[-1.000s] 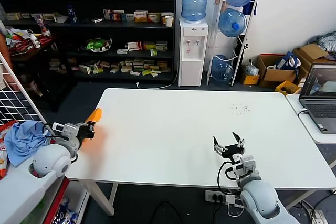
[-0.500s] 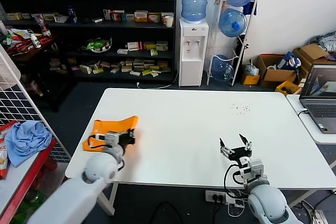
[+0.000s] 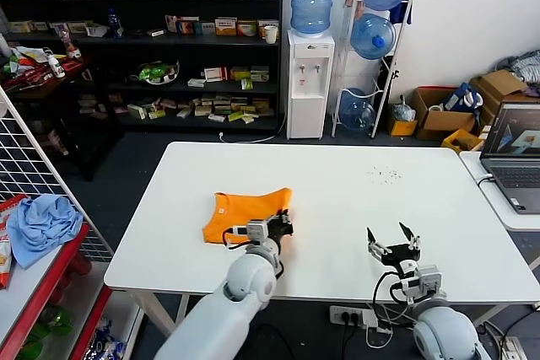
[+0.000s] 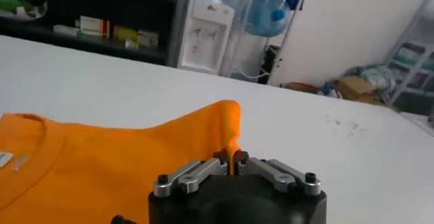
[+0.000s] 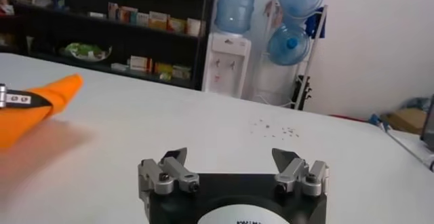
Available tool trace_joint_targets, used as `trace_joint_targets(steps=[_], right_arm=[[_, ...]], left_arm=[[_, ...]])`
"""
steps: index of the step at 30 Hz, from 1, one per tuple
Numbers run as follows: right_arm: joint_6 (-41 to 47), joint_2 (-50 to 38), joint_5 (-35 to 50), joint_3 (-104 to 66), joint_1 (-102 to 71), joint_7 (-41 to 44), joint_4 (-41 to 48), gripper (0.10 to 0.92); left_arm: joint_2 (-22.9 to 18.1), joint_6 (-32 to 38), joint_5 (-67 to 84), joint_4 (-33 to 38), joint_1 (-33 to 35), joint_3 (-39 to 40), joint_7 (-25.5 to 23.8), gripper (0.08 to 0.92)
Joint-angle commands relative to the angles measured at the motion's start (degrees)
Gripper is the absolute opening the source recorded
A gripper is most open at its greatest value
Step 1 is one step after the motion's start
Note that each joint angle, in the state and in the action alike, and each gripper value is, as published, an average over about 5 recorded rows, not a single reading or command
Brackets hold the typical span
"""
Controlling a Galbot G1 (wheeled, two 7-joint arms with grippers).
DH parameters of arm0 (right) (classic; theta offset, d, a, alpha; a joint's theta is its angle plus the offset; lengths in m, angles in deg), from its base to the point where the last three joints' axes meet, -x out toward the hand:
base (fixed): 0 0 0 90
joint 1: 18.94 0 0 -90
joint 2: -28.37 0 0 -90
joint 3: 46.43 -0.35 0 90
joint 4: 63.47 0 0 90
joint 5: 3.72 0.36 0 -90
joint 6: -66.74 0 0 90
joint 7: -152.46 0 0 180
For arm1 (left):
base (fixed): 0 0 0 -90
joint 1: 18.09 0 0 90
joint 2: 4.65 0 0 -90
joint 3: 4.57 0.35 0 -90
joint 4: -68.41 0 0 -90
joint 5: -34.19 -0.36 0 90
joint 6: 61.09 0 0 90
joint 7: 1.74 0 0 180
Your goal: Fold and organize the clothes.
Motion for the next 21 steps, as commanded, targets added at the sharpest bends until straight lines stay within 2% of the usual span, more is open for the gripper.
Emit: trace_joint_targets(steps=[1, 4, 6, 12, 17, 21], right_arm=[[0.0, 0.2, 0.5, -1.5, -0.9, 0.1, -0.6, 0.823], [1.7, 0.8, 1.4, -1.8, -0.4, 0.4, -1.4, 0.823], [2.8, 1.3, 2.0, -2.3, -0.2, 1.0, -2.0, 0.823], [2.5, 4.1, 1.0, -6.3, -0.1, 4.6, -3.0, 0.823], [0.4, 7.5, -2.7, -10.9, -0.2, 9.5, -2.2, 0.823], [-1.4, 10.3, -5.3, -13.0, 0.6, 13.6, -0.9, 0.823]], left_arm=[[-11.5, 17.4, -3.4, -6.7, 0.0, 0.3, -4.7, 0.188], [-10.3, 19.9, -3.4, -4.3, 1.2, 0.4, -6.6, 0.272], [-7.9, 20.8, -4.8, -1.8, 2.5, 0.9, -7.6, 0.333], [2.1, 23.6, -14.0, 4.2, 7.8, -2.4, -11.2, 0.506], [12.2, 29.4, -25.3, 5.2, 13.6, -9.0, -14.3, 0.653], [16.2, 33.3, -32.3, 3.5, 16.9, -15.1, -15.2, 0.763]])
